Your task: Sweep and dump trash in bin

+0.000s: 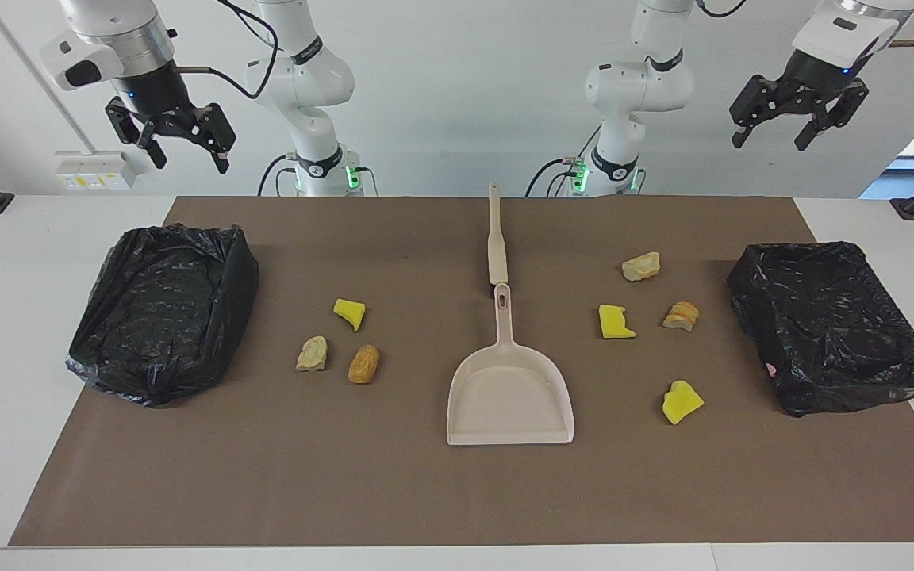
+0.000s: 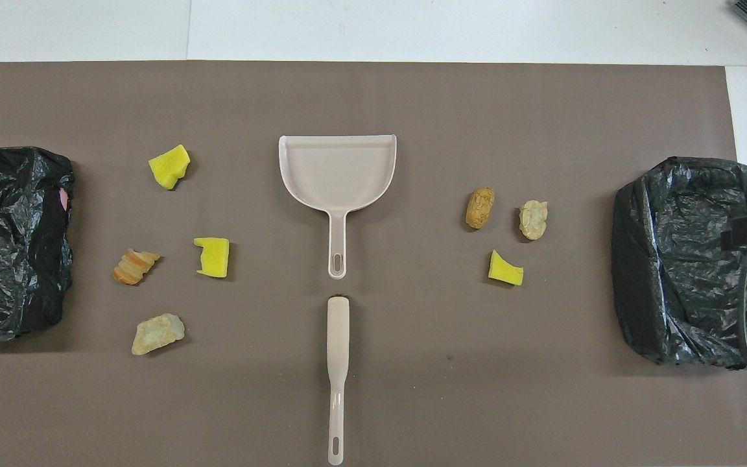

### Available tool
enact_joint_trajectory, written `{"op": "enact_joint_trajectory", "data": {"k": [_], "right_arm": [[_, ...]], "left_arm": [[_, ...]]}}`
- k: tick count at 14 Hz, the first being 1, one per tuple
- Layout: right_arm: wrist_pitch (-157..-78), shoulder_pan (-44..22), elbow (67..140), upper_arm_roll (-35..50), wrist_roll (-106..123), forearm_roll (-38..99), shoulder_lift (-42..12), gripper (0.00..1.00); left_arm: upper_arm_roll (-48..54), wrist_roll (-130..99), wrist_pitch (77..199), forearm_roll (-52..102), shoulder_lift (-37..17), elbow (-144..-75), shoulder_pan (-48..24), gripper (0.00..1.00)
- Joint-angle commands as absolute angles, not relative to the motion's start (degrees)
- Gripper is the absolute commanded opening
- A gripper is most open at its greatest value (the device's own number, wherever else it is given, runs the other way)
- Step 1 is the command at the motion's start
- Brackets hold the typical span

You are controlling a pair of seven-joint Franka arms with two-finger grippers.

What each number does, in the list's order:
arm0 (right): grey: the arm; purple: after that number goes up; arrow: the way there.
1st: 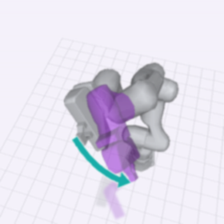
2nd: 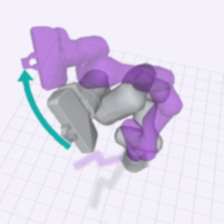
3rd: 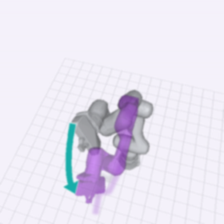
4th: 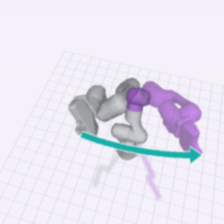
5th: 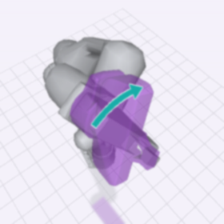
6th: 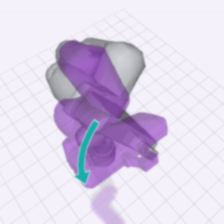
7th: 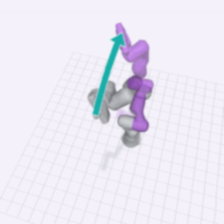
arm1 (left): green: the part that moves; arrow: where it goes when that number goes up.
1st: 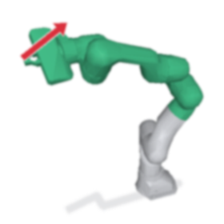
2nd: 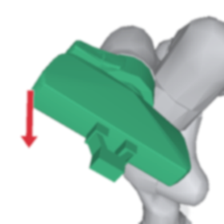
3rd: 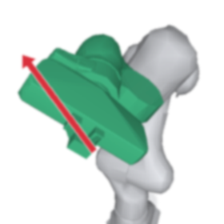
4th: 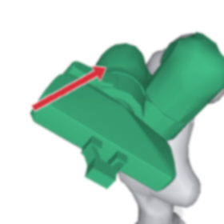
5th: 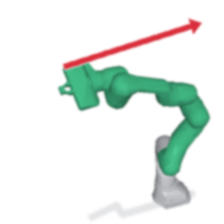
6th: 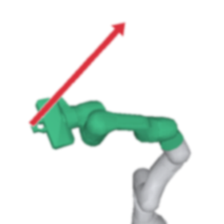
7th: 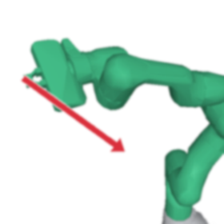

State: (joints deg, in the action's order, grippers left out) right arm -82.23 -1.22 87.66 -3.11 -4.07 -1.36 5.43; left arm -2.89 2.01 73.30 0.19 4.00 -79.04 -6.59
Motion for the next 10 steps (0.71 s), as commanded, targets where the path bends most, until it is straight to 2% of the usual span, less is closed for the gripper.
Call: {"op": "enact_joint_trajectory", "data": {"k": [1,10], "right_arm": [[-82.8,-0.7,89.1,-3.1,-2.5,-0.9,6.7,1.0],[-81.9,-0.7,88.9,-3.0,-2.6,-1.5,6.7,1.0]], "left_arm": [[-3.5,2.1,72.9,-0.4,4.6,-78.8,-7.6,1.0],[-3.3,1.1,72.7,-0.4,5.3,-79.5,-7.6,1.0]]}}
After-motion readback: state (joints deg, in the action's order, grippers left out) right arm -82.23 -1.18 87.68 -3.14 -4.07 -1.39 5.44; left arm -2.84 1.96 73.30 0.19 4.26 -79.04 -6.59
